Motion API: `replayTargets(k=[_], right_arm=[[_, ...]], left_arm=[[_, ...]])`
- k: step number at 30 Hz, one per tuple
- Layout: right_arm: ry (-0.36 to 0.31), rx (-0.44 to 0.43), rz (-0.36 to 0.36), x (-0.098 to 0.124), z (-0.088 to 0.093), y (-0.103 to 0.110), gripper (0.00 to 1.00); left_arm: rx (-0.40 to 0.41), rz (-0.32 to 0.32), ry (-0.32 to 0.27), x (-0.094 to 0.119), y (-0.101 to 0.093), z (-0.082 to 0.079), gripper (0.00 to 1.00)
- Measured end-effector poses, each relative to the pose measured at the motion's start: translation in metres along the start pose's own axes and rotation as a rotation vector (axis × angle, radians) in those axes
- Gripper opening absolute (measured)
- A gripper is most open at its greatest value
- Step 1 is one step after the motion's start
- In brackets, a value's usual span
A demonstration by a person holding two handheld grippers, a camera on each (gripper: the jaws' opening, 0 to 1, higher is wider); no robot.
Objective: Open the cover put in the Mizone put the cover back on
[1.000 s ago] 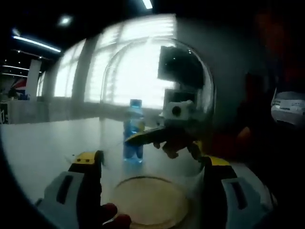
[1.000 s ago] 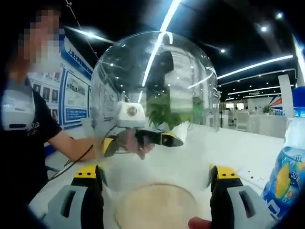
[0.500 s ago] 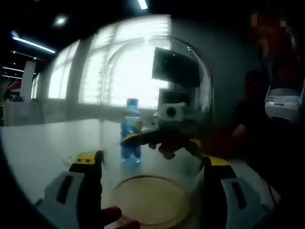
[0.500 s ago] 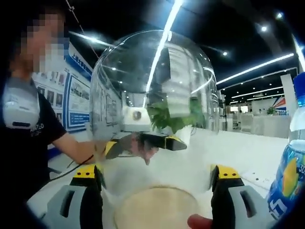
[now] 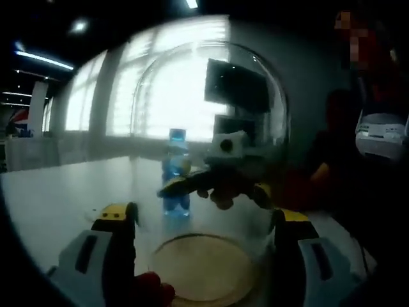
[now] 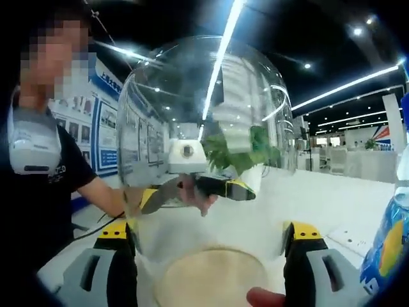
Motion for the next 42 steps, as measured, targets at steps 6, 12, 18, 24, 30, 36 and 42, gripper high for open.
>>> replayTargets(k=[6,12,18,24,30,36,42], right_arm=[[-0.014,0.005,0.001,0.000,0.000,0.003,0.90],[-0.017,0.022,-0.002,0.001,-0.001,0.004,0.90],[-0.051,0.020,-0.004,0.004,-0.008,0.005,0.90],[-0.069,0.015,-0.003,0.007,-0.020,0.010,0.90],[-0.073,0.020,0.013,0.010,-0.031,0.018,0.90],[-0.104,-0.028,0.018,0.014,-0.031,0.029,0.90],[-0.116,-0.039,0.019,0.019,-0.033,0.046,0.90]], left_arm=[[-0.013,-0.001,0.017,0.001,0.001,-0.002,0.76],[-0.021,-0.008,0.051,0.001,0.000,-0.005,0.75],[-0.036,-0.014,0.044,-0.001,-0.003,-0.014,0.75],[-0.033,-0.021,0.038,-0.004,-0.009,-0.026,0.76],[-0.028,-0.016,0.022,-0.003,-0.016,-0.036,0.76],[-0.014,-0.020,0.013,-0.004,-0.027,-0.044,0.77],[-0.037,-0.019,-0.010,-0.003,-0.045,-0.050,0.77]])
Point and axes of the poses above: the point that each gripper's makers call its tool centre point, and the gripper's own axes: x roughly backward along the fingers, y roughly to its left, z roughly out of its underside, the point moved 10 cm from there along x, roughly backward along the fingers, and after that the axes turned 14 degrees about z, right-handed, at the moved point
